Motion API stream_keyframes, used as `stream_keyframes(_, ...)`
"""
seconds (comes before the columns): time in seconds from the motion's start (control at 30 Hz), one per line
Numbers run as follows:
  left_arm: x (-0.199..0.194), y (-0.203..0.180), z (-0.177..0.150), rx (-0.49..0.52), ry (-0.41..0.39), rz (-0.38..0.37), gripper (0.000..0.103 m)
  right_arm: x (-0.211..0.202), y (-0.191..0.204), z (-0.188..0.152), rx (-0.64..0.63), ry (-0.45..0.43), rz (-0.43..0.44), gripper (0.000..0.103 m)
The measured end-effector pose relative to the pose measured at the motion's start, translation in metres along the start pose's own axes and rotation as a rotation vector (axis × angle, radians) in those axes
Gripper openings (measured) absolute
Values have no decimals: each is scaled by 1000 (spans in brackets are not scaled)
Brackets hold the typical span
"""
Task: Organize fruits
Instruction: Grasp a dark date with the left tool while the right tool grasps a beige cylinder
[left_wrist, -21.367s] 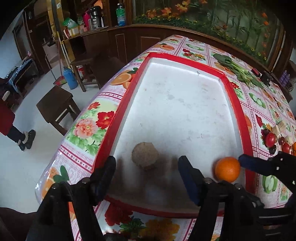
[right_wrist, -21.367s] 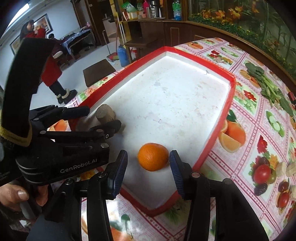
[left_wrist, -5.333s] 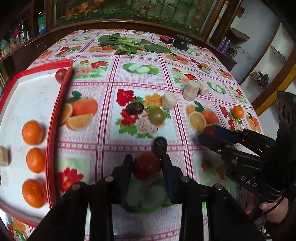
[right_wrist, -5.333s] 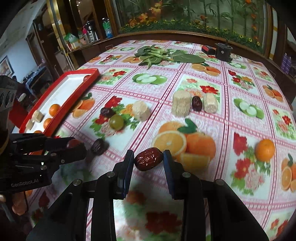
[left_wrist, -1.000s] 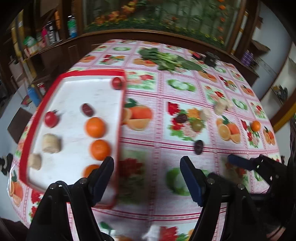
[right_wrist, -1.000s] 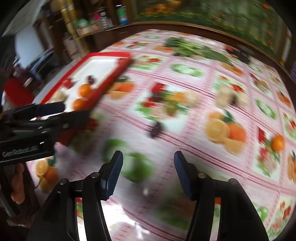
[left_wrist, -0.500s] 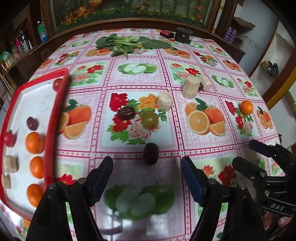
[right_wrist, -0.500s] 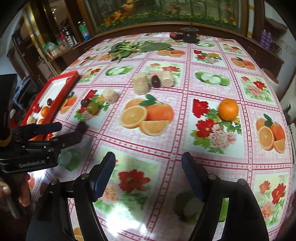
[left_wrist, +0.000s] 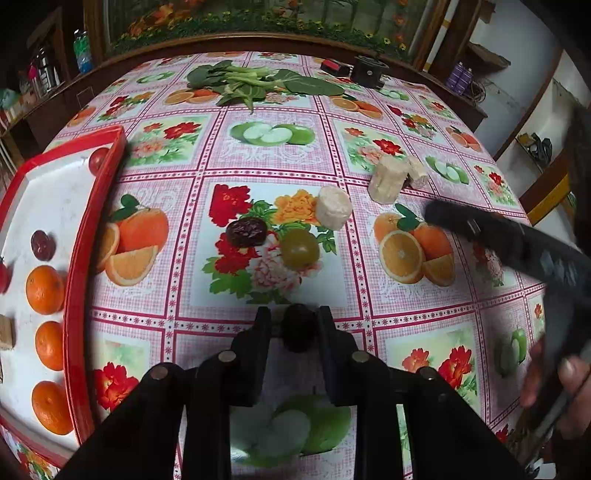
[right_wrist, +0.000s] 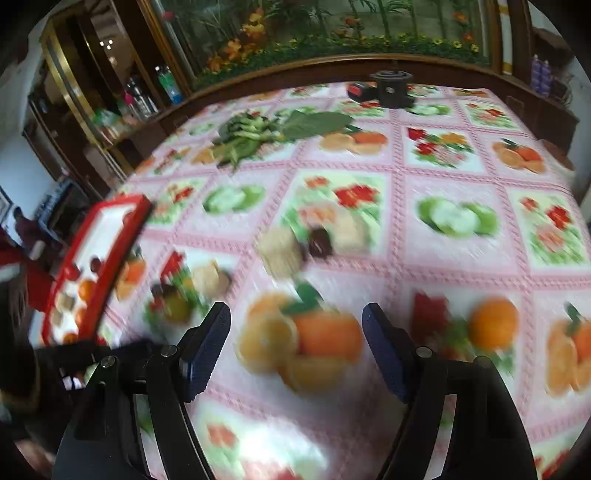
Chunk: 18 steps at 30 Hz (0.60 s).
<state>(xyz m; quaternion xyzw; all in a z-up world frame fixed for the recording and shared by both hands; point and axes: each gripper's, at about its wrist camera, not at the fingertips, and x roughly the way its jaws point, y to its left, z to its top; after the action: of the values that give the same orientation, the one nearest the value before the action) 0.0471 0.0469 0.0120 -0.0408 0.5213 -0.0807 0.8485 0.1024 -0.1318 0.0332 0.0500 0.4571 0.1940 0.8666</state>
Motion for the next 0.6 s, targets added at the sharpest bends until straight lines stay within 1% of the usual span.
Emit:
stream_keyframes(0.07,0,1,0,-1,3,-4,28,9,7,10,-26,-9,4,73)
stream_keyframes(0.13,0,2,-1,1,6,-10,28,18,15,16,-53,-12,2,64)
stream_keyframes(0.23,0,3,-1,5,9,-16,28,31,23,22,-81,-13,-13,58)
stream_keyframes(0.27,-1,3,-1,8,9,-18,28,35,24,23,-88,-10,-20,53)
stream_keyframes(0.3,-1,3,-1,12,9,-18,28,39,24,24,-91,-4,-32,38)
stream_keyframes(0.33,0,3,-1,14,8,-20,28,43,23,24,-92,6,-40,31)
stream_keyframes(0.43,-1,6,-1,6,1,-38,28,47,20,23,-96,8,-53,29)
stream_keyframes(0.6,-3,9,-4,0,-20,-62,27,35,15,17,-79,-6,-45,29)
